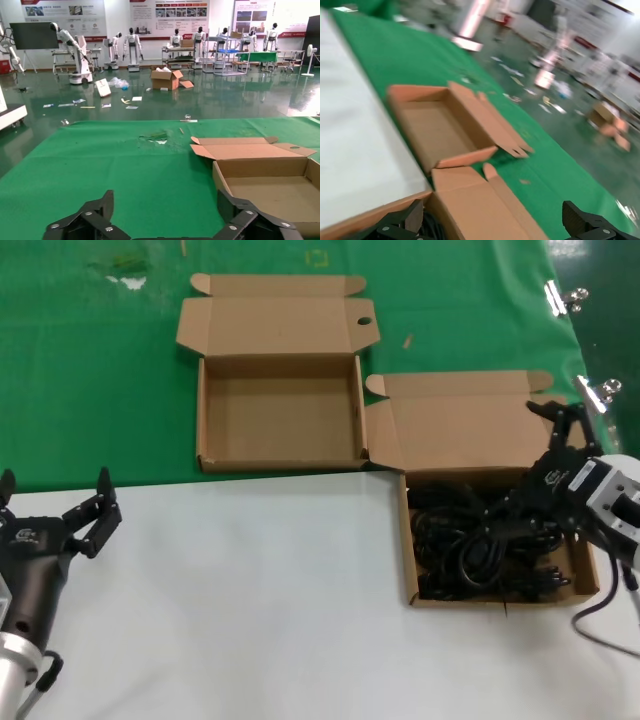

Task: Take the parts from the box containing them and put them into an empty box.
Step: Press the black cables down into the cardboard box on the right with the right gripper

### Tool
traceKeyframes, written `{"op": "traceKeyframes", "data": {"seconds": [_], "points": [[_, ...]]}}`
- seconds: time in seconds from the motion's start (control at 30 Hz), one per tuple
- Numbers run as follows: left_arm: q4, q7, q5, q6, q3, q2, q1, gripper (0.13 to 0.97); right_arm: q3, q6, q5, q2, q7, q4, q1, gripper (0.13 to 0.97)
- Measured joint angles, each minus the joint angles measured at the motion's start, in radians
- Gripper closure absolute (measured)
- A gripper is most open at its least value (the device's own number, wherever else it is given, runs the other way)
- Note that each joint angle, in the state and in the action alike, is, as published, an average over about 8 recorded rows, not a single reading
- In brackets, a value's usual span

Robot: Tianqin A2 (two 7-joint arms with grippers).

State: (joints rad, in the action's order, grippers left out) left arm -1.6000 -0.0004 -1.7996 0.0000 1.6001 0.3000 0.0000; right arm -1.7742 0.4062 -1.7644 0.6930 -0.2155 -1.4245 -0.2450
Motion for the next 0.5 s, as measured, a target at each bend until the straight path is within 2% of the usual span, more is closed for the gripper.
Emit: {"op": "traceKeyframes", "data": {"seconds": [0.23,0.27,0.5], "points": [[0.0,0.0,0.0,0.0,0.0,0.0,0.0,0.434,-0.022,0.216,0.007,0.074,-0.186,0.044,-0.109,0.129],[0.0,0.0,0.0,0.0,0.0,0.0,0.0,0.434,-0.027,0.246,0.009,0.082,-0.218,0.053,-0.126,0.129],[0.0,0.0,0.0,0.0,0.0,0.0,0.0,0.625,-0.083,0.48,0.035,0.124,-0.484,0.155,-0.269,0.129]]}}
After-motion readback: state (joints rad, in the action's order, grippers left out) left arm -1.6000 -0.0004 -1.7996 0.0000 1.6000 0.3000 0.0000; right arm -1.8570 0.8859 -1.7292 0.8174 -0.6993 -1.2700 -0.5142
